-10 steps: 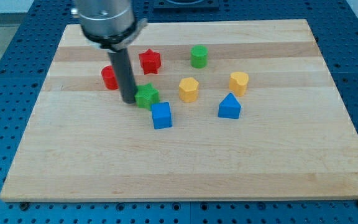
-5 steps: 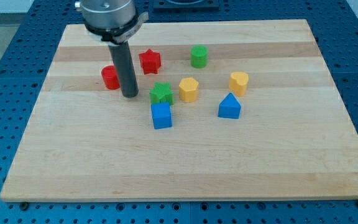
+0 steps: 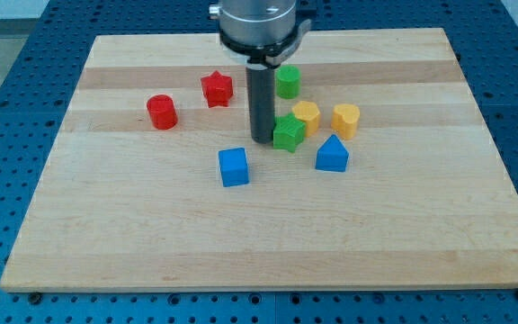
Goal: Slide the green star into the yellow blocks
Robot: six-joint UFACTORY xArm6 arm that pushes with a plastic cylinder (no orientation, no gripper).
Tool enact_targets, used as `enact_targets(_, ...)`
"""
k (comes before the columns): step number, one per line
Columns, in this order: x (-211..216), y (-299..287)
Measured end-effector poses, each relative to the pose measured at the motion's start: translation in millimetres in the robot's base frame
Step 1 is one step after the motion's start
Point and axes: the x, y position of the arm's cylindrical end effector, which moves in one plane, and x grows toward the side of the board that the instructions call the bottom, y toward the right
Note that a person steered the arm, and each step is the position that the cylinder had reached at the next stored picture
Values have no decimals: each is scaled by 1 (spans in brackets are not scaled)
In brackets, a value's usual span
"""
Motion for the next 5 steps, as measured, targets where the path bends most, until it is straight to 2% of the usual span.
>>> enact_targets(3,-14,75)
enact_targets(5,-29,67)
